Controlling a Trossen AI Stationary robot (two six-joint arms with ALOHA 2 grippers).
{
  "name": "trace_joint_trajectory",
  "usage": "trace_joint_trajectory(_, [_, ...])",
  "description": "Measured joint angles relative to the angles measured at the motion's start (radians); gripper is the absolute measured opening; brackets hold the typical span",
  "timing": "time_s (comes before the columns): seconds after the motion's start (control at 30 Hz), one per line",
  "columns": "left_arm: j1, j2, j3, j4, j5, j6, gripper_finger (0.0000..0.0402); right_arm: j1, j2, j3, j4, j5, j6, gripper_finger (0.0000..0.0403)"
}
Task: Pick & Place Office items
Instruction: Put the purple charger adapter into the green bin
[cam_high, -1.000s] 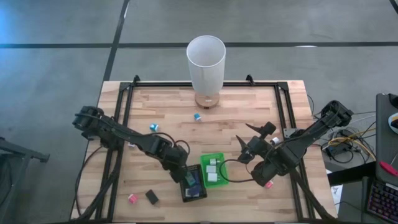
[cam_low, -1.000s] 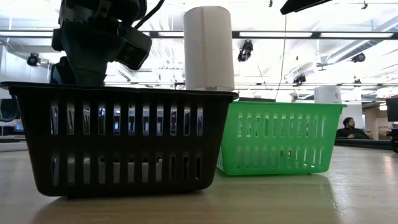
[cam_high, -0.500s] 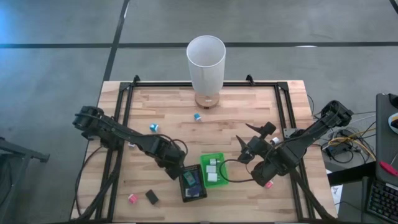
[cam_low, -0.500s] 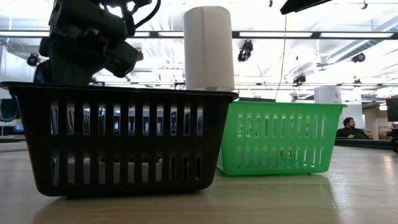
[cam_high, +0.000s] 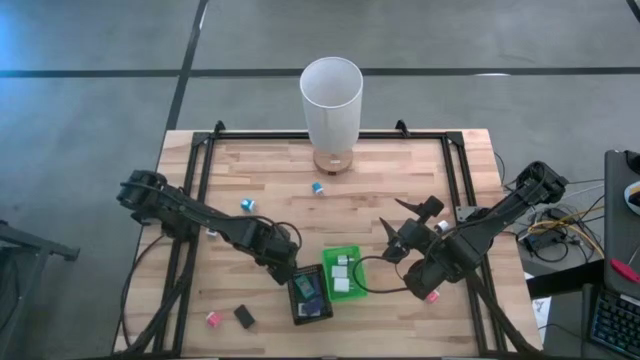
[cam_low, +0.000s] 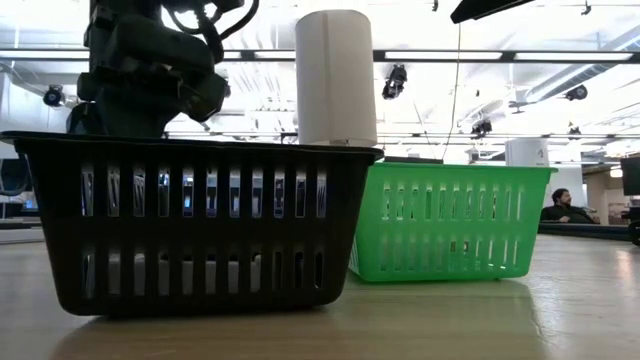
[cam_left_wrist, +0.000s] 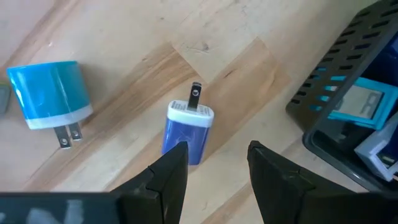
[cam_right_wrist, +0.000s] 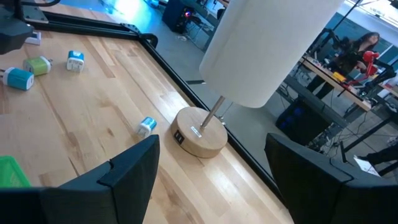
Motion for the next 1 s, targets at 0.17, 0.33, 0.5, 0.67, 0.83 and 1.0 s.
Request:
trace_joint_trajectory(0.17, [0.000, 0.000, -0.003, -0.024, -0.057, -0.006, 0.0168, 0.000, 0.000, 0.000, 0.000, -0.001, 0.000, 0.0288])
trace_joint_trajectory(0.33, [0.000, 0.000, -0.036, -0.026, -0.063, -0.033, 0.0168, 0.000, 0.000, 0.000, 0.000, -0.001, 0.000, 0.0288])
trace_joint_trajectory(0.5, [0.000, 0.001, -0.066, -0.022, -0.056, -0.061, 0.0168, 0.000, 0.000, 0.000, 0.001, -0.001, 0.000, 0.0288])
trace_joint_trajectory(0.67, [0.000, 0.001, -0.066, 0.007, -0.056, -0.063, 0.0168, 0.000, 0.000, 0.000, 0.003, -0.001, 0.000, 0.0288])
trace_joint_trajectory(0.83, [0.000, 0.001, -0.066, 0.025, -0.056, -0.062, 0.0168, 0.000, 0.000, 0.000, 0.004, -0.001, 0.000, 0.0288])
trace_joint_trajectory(1.0, [0.000, 0.001, -0.067, 0.025, -0.056, -0.060, 0.0168, 0.000, 0.000, 0.000, 0.006, -0.001, 0.000, 0.0288])
